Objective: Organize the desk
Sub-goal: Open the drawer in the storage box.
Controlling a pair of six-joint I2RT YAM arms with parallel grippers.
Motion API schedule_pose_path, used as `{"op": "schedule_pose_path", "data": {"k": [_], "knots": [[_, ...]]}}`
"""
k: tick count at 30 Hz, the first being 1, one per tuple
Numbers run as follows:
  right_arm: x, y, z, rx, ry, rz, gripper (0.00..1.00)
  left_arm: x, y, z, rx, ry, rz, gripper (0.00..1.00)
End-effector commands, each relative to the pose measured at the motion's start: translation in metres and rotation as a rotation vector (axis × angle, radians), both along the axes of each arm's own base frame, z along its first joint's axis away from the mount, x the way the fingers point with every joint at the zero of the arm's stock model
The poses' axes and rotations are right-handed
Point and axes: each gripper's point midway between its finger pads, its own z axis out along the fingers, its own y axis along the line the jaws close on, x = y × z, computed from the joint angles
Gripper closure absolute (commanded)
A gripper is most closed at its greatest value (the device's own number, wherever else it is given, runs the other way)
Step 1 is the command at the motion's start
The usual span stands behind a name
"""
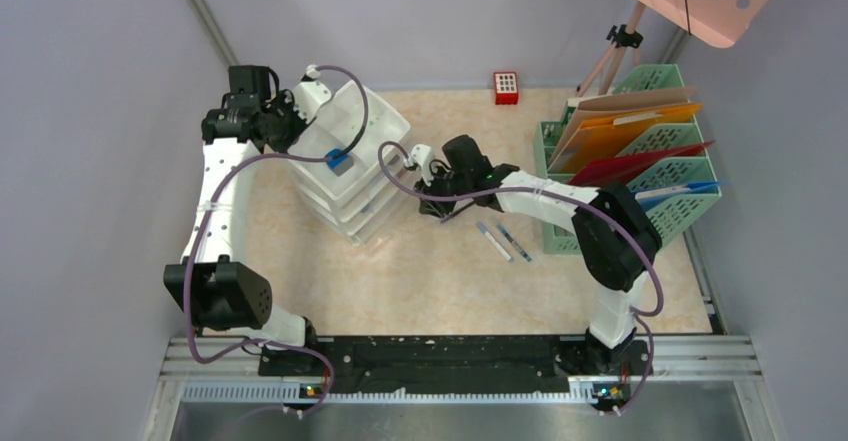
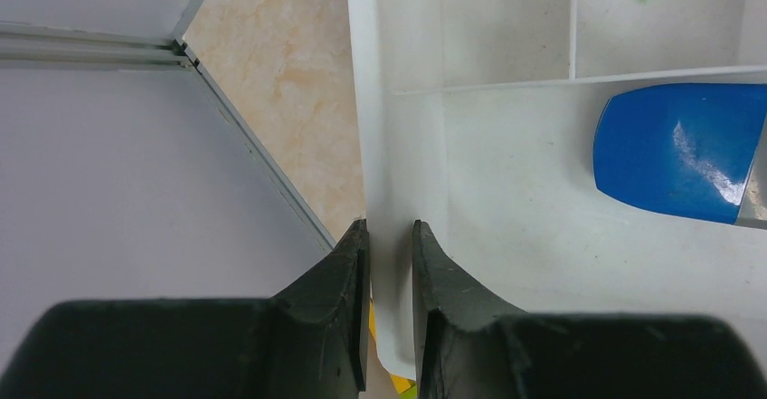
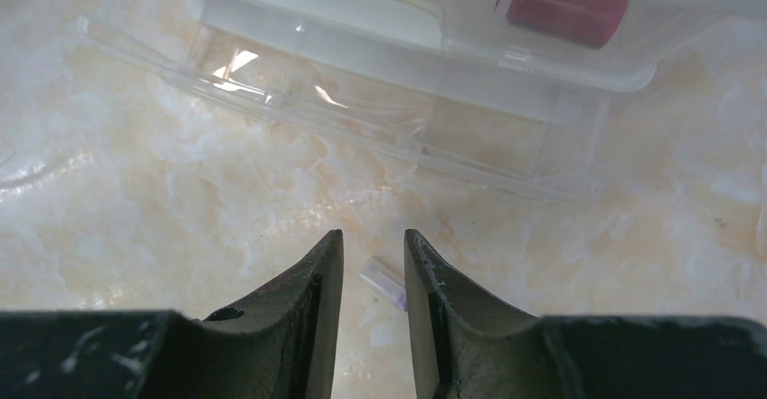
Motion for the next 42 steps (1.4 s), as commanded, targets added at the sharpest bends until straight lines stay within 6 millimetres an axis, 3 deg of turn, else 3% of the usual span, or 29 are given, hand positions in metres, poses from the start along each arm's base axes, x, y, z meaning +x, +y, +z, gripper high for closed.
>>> {"op": "schedule_pose_path", "data": {"k": [1, 12, 21, 42], "knots": [[-0.003, 0.023, 0.05, 0.119, -0.085, 0.052, 0.68, 0.004, 0.015, 0.002, 0.091, -0.002, -0.006, 1.0], [0.013, 0.058, 0.055, 0.187, -0.136, 0.007, 0.68, 0.004, 0.015, -0.001, 0.082, 0.005, 0.004, 1.0], [0.008, 0.073, 0.028, 0.139, -0.115, -0.018, 0.69, 0.003, 0.014, -0.002, 0.08, 0.007, 0.008, 1.0], [-0.03, 0.04, -0.007, -0.036, 0.064, -0.027, 0.75, 0.009, 0.02, 0.005, 0.094, -0.017, 0.038, 1.0]]}}
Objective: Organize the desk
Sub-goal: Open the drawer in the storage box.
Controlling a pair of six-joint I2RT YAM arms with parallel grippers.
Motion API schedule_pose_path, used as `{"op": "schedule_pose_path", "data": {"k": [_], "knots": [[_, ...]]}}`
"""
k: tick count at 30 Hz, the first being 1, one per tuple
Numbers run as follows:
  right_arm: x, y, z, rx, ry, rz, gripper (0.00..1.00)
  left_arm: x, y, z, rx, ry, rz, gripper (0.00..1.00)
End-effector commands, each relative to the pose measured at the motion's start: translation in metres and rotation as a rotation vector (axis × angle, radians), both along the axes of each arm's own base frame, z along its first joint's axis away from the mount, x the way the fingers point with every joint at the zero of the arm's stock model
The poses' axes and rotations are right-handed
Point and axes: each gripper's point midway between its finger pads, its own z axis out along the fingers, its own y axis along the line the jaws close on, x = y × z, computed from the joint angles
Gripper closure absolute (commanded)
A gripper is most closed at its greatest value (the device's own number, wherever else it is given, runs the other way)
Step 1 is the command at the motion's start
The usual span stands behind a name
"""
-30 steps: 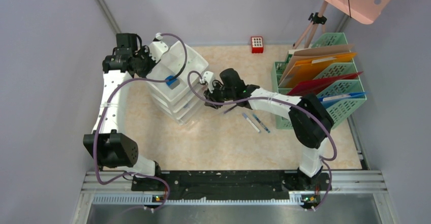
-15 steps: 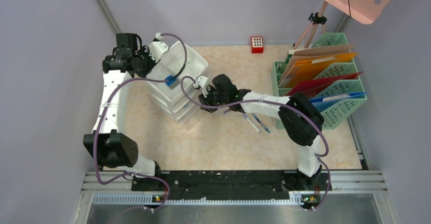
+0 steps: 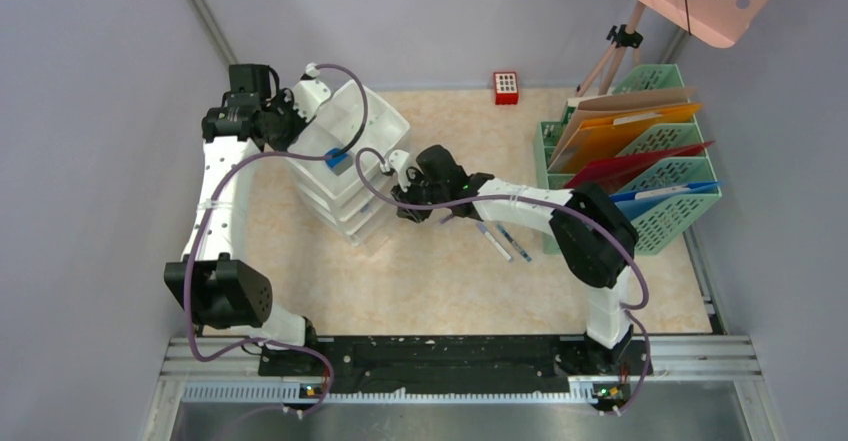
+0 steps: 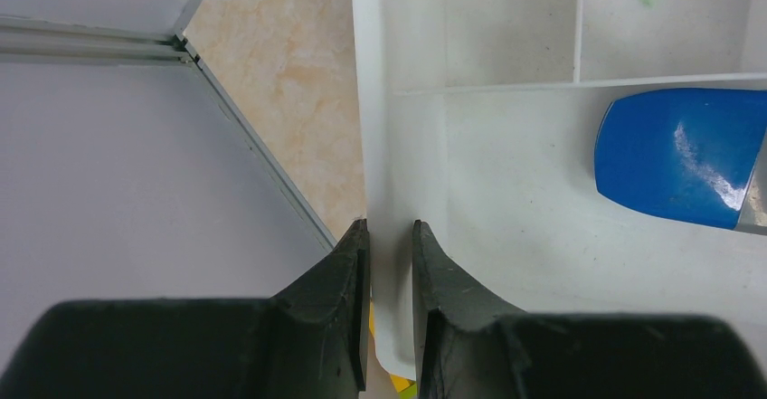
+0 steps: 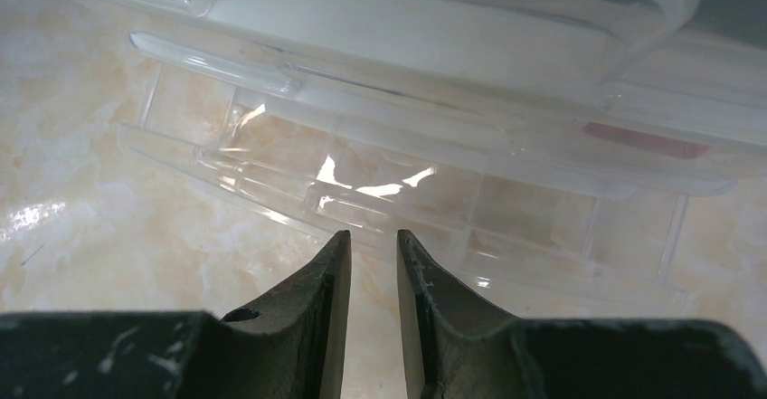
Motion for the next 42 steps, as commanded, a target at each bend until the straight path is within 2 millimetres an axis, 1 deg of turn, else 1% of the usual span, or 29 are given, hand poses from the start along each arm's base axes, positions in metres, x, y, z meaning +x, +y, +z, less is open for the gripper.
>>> {"op": "schedule_pose_path", "data": {"k": [1, 5, 14, 17, 22, 25, 28, 34, 38, 39, 42], "knots": [[-0.022, -0.013, -0.006, -0.083, 0.074, 0.017, 0.75, 0.008, 0.018, 0.005, 0.094, -0.02, 0.024, 1.0], [-0.024, -0.013, -0.002, -0.08, 0.067, 0.038, 0.75, 0.008, 0.019, 0.005, 0.096, -0.019, 0.025, 1.0], [-0.021, -0.011, 0.035, -0.069, -0.007, 0.096, 0.75, 0.008, 0.02, 0.005, 0.102, -0.02, 0.023, 1.0], [-0.024, -0.011, 0.041, -0.067, -0.006, 0.111, 0.75, 0.008, 0.02, 0.005, 0.104, -0.02, 0.023, 1.0], [-0.026, -0.015, 0.044, -0.08, -0.016, 0.119, 0.75, 0.009, 0.022, 0.004, 0.125, -0.022, 0.021, 1.0], [-0.024, -0.017, 0.054, -0.068, -0.032, 0.111, 0.73, 0.009, 0.024, 0.005, 0.138, -0.024, 0.013, 1.0], [-0.022, -0.022, 0.065, -0.06, -0.048, 0.097, 0.66, 0.01, 0.024, 0.009, 0.149, -0.033, 0.002, 1.0], [-0.008, -0.048, 0.077, -0.067, -0.056, 0.034, 0.56, 0.014, 0.022, 0.021, 0.146, -0.065, -0.007, 1.0], [-0.001, -0.068, 0.081, -0.071, -0.057, -0.008, 0.51, 0.018, 0.02, 0.032, 0.11, -0.103, 0.018, 0.86], [0.0, -0.073, 0.08, -0.081, -0.059, -0.014, 0.49, 0.019, 0.019, 0.035, 0.102, -0.115, 0.027, 0.81], [0.002, -0.089, 0.074, -0.123, -0.064, -0.025, 0.46, 0.023, 0.018, 0.045, 0.079, -0.151, 0.05, 0.68]]}}
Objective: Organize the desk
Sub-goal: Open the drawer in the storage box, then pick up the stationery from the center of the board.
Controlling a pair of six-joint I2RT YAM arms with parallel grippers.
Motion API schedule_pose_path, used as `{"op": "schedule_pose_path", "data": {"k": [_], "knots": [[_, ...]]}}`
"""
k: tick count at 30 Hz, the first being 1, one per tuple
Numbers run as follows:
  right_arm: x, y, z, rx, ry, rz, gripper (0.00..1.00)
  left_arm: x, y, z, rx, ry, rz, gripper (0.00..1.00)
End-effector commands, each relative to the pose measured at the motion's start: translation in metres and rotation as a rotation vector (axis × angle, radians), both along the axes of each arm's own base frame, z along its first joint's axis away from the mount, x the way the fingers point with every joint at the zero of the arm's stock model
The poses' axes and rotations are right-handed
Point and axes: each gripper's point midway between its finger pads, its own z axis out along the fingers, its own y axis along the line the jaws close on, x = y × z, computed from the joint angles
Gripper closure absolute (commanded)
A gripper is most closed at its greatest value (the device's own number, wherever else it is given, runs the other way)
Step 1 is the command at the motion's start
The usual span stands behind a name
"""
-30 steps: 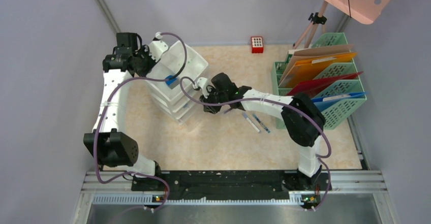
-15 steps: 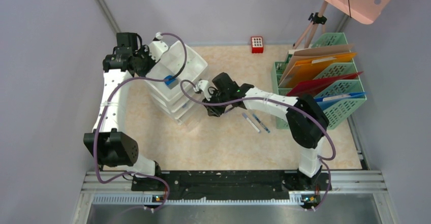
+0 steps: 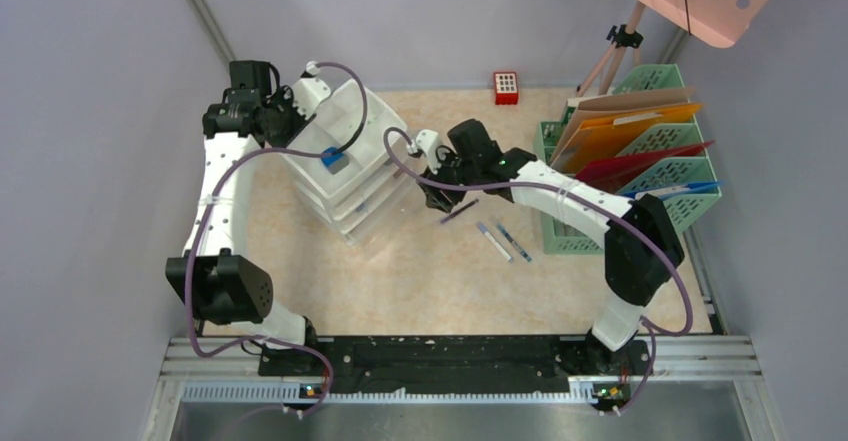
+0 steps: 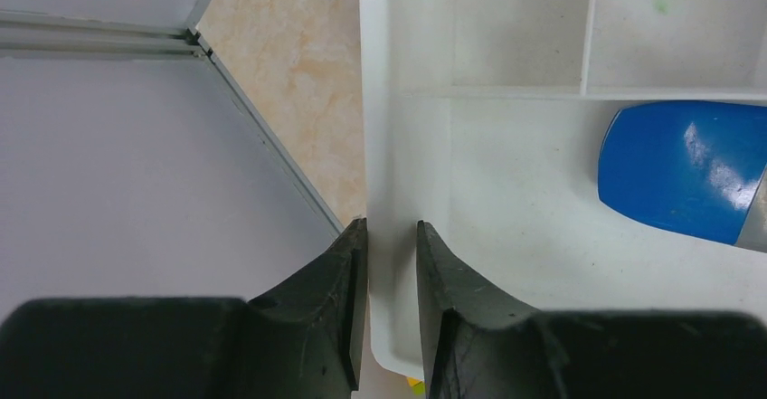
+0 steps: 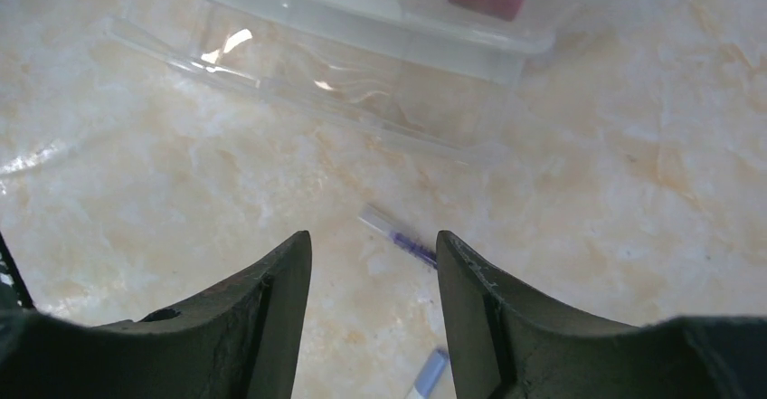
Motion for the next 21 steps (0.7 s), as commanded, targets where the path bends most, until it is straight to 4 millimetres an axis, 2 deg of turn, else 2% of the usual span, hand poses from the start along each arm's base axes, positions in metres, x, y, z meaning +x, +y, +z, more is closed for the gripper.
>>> {"op": "schedule_pose_path", "data": {"k": [1, 3, 4, 6, 9, 11, 15, 20, 21], "knots": [[0.002, -0.026, 0.011, -0.033, -0.044, -0.018, 0.45, 0.018, 0.013, 0.046, 0.04, -0.16, 0.053, 0.66], [0.001, -0.036, 0.006, -0.057, -0.036, -0.029, 0.44, 0.019, 0.009, 0.053, 0.017, -0.178, 0.052, 0.57], [0.0, -0.042, 0.002, -0.07, -0.03, -0.037, 0.42, 0.019, 0.008, 0.057, 0.006, -0.191, 0.053, 0.47], [-0.004, -0.053, -0.007, -0.107, -0.015, -0.048, 0.4, 0.019, 0.005, 0.067, -0.017, -0.22, 0.058, 0.36], [-0.009, -0.076, -0.023, -0.177, -0.003, -0.079, 0.39, 0.019, 0.005, 0.083, -0.044, -0.269, 0.087, 0.23], [-0.012, -0.095, -0.034, -0.222, 0.0, -0.109, 0.39, 0.019, 0.007, 0.093, -0.059, -0.307, 0.114, 0.19], [-0.017, -0.123, -0.044, -0.272, 0.008, -0.149, 0.41, 0.01, 0.002, 0.113, -0.13, -0.365, 0.151, 0.16], [-0.033, -0.14, -0.057, -0.319, 0.044, -0.139, 0.46, -0.015, -0.023, 0.126, -0.273, -0.383, 0.126, 0.13], [-0.035, -0.143, -0.06, -0.328, 0.049, -0.139, 0.46, -0.018, -0.028, 0.123, -0.299, -0.368, 0.122, 0.13]]}}
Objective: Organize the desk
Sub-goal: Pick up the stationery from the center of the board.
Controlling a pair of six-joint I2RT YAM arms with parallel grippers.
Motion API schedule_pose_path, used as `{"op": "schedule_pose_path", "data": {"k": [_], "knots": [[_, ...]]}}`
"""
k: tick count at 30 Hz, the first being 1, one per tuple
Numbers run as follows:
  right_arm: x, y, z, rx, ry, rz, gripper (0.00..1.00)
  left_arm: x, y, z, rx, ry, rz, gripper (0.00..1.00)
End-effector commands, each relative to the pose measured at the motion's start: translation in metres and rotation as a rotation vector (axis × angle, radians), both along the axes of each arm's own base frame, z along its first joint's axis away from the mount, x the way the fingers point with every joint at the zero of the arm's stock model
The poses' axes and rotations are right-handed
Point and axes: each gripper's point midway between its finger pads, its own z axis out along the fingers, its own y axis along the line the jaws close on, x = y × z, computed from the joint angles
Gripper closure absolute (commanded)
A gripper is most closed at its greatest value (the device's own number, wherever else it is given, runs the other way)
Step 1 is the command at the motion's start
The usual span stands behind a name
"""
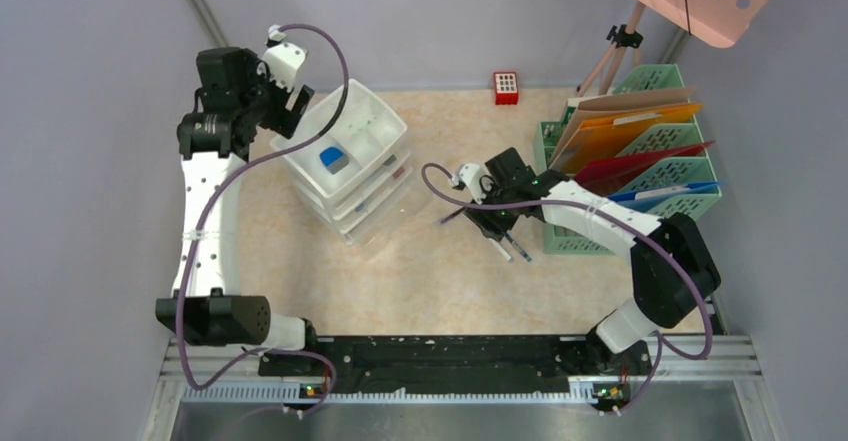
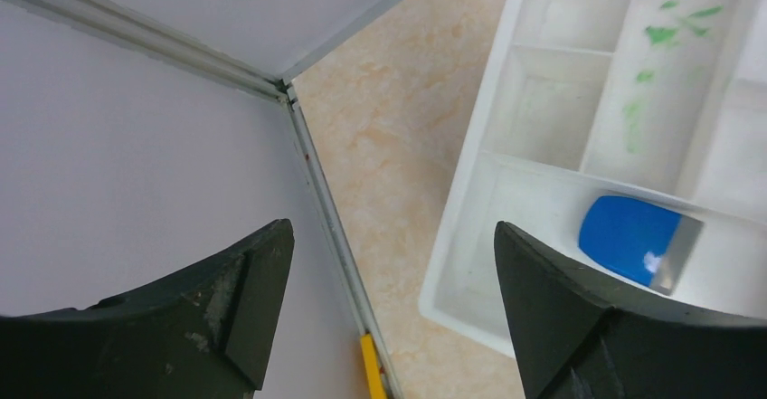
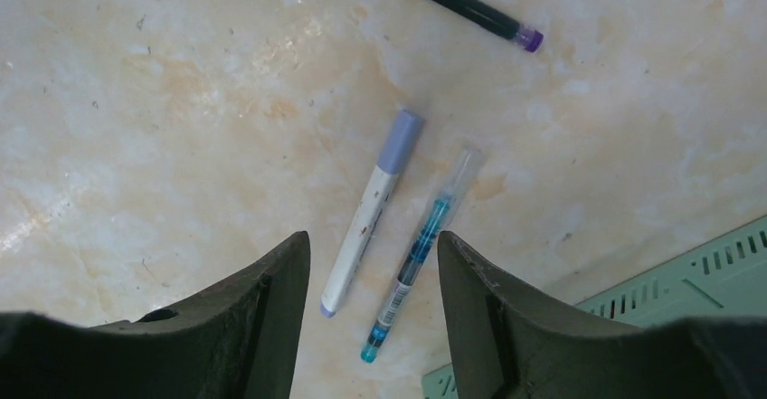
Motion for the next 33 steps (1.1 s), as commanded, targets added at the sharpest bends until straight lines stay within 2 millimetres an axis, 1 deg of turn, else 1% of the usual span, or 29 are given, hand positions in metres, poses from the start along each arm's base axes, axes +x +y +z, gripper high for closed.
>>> {"op": "schedule_pose_path", "data": {"k": [1, 4, 6, 9, 12, 14, 18, 22, 28, 31, 33], "knots": [[-0.008, -0.013, 0.003, -0.027, -0.023, 0.007, 0.47, -0.028, -0.029, 0.039, -0.156, -0.115, -0.044, 0.13], [-0.011, -0.019, -0.009, -0.056, -0.01, 0.009, 0.49, -0.04, -0.042, 0.034, -0.206, -0.101, -0.079, 0.13], [-0.013, -0.02, -0.015, -0.063, 0.001, 0.012, 0.5, -0.047, -0.048, 0.03, -0.226, -0.096, -0.092, 0.13], [-0.014, -0.02, -0.023, -0.071, 0.019, 0.015, 0.52, -0.054, -0.053, 0.023, -0.254, -0.083, -0.1, 0.13], [-0.015, -0.02, -0.031, -0.075, 0.031, 0.019, 0.53, -0.06, -0.059, 0.01, -0.3, -0.057, -0.103, 0.14], [-0.016, -0.019, -0.035, -0.073, 0.043, 0.023, 0.53, -0.066, -0.067, 0.004, -0.355, -0.044, -0.119, 0.14], [-0.019, -0.016, -0.042, -0.065, 0.068, 0.027, 0.55, -0.079, -0.084, 0.0, -0.462, -0.063, -0.165, 0.11], [-0.021, -0.015, -0.051, -0.069, 0.092, 0.03, 0.57, -0.088, -0.093, 0.004, -0.527, -0.111, -0.194, 0.1], [-0.02, -0.014, -0.062, -0.078, 0.107, 0.03, 0.61, -0.095, -0.093, 0.019, -0.553, -0.164, -0.188, 0.09], [-0.021, -0.015, -0.068, -0.086, 0.12, 0.03, 0.66, -0.099, -0.094, 0.026, -0.568, -0.185, -0.193, 0.09], [-0.022, -0.014, -0.07, -0.088, 0.129, 0.033, 0.71, -0.1, -0.095, 0.027, -0.574, -0.186, -0.195, 0.09]]}}
